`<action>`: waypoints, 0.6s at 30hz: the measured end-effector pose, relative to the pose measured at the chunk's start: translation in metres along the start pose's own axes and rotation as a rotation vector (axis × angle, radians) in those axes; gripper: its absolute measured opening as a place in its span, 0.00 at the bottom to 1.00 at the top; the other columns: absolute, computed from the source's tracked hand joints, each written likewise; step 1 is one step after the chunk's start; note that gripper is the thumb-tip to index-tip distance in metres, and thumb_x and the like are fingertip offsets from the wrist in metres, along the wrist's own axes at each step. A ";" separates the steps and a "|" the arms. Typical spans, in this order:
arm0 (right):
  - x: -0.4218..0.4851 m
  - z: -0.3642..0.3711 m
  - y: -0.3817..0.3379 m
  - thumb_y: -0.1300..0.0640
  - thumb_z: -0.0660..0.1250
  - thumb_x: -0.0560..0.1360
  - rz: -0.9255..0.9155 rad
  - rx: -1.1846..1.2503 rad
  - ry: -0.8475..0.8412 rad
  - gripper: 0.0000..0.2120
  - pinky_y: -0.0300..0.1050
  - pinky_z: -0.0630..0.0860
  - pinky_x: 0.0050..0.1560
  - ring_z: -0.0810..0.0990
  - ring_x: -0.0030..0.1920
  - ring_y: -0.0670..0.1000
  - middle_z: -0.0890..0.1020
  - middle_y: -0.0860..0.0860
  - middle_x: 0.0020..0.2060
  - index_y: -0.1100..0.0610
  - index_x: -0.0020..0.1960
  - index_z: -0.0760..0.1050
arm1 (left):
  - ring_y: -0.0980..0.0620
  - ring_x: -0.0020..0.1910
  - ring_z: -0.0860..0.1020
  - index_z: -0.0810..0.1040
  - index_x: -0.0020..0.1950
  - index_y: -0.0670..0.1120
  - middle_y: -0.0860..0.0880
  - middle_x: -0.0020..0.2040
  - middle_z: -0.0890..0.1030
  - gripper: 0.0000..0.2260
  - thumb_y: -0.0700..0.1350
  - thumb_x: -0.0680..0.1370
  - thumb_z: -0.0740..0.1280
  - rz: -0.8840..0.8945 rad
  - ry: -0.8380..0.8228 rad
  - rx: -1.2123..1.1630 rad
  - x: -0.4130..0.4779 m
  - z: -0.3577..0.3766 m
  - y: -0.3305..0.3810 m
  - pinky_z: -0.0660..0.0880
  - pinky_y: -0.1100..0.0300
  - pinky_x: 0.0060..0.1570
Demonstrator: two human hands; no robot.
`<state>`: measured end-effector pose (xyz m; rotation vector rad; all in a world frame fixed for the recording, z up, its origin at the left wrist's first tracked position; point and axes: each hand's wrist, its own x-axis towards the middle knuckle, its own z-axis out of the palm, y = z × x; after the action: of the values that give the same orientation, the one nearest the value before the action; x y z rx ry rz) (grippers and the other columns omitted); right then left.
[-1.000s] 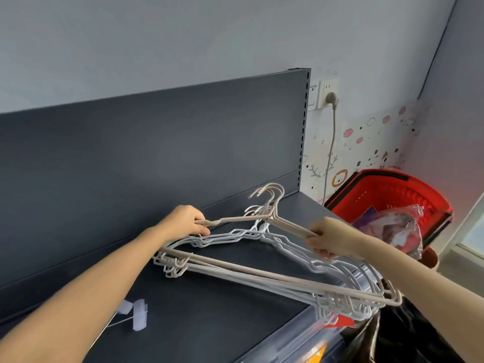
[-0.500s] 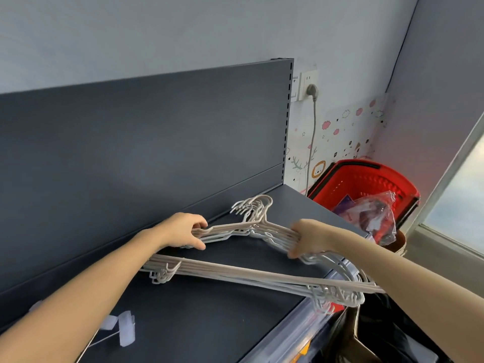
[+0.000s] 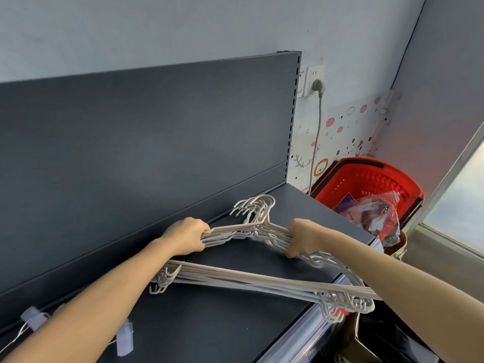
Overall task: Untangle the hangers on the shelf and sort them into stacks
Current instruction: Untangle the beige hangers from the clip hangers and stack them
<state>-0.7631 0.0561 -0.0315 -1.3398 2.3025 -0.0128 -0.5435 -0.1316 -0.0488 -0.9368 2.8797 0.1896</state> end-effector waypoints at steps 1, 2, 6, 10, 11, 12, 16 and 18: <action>0.001 0.000 0.001 0.54 0.73 0.65 0.001 0.008 -0.008 0.11 0.40 0.68 0.31 0.72 0.33 0.51 0.75 0.53 0.34 0.61 0.41 0.76 | 0.49 0.29 0.64 0.59 0.32 0.47 0.51 0.29 0.66 0.14 0.40 0.68 0.65 0.002 -0.002 -0.001 -0.002 0.000 0.001 0.57 0.57 0.28; 0.001 -0.001 0.001 0.54 0.73 0.65 0.002 0.017 -0.018 0.12 0.40 0.68 0.32 0.72 0.33 0.51 0.75 0.53 0.34 0.62 0.41 0.77 | 0.50 0.28 0.64 0.59 0.32 0.47 0.51 0.28 0.66 0.14 0.40 0.68 0.65 0.000 -0.001 -0.005 -0.004 0.000 0.001 0.57 0.58 0.27; 0.002 -0.005 -0.001 0.54 0.73 0.66 -0.010 0.045 -0.059 0.13 0.40 0.68 0.32 0.73 0.34 0.52 0.76 0.53 0.34 0.64 0.43 0.79 | 0.50 0.28 0.62 0.59 0.32 0.47 0.51 0.28 0.65 0.14 0.39 0.67 0.65 -0.027 0.000 -0.037 -0.013 -0.002 0.000 0.56 0.57 0.28; 0.002 -0.012 -0.004 0.55 0.71 0.67 -0.046 0.031 -0.102 0.11 0.39 0.69 0.33 0.73 0.32 0.52 0.76 0.54 0.33 0.63 0.41 0.77 | 0.50 0.29 0.60 0.58 0.32 0.47 0.50 0.28 0.64 0.15 0.40 0.66 0.65 -0.037 0.028 -0.068 -0.023 -0.011 -0.001 0.55 0.56 0.29; 0.001 -0.015 -0.005 0.55 0.71 0.67 -0.056 0.013 -0.094 0.09 0.39 0.68 0.31 0.72 0.31 0.51 0.75 0.53 0.32 0.62 0.39 0.76 | 0.50 0.29 0.59 0.58 0.32 0.47 0.50 0.28 0.64 0.15 0.40 0.66 0.65 -0.038 0.039 -0.070 -0.027 -0.013 0.000 0.56 0.56 0.30; 0.001 -0.018 -0.006 0.55 0.70 0.67 -0.065 -0.006 -0.075 0.09 0.39 0.67 0.31 0.71 0.30 0.51 0.74 0.53 0.30 0.61 0.36 0.75 | 0.50 0.29 0.60 0.58 0.32 0.47 0.50 0.28 0.64 0.15 0.40 0.67 0.66 -0.045 0.056 -0.070 -0.030 -0.016 0.001 0.56 0.57 0.29; -0.003 -0.036 -0.013 0.57 0.69 0.67 -0.115 -0.060 0.003 0.11 0.39 0.64 0.28 0.67 0.26 0.49 0.70 0.49 0.25 0.58 0.29 0.70 | 0.51 0.27 0.61 0.59 0.31 0.46 0.51 0.27 0.65 0.14 0.40 0.68 0.66 -0.098 0.130 -0.062 -0.043 -0.031 0.007 0.57 0.58 0.27; -0.006 -0.046 -0.016 0.57 0.69 0.67 -0.140 -0.106 0.044 0.08 0.40 0.66 0.30 0.68 0.27 0.50 0.71 0.49 0.26 0.58 0.32 0.72 | 0.51 0.26 0.63 0.59 0.31 0.47 0.52 0.26 0.65 0.15 0.39 0.69 0.66 -0.111 0.173 -0.071 -0.050 -0.040 0.012 0.58 0.58 0.27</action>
<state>-0.7663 0.0428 0.0159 -1.5668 2.2688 0.0357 -0.5125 -0.0993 -0.0014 -1.1782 2.9823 0.2123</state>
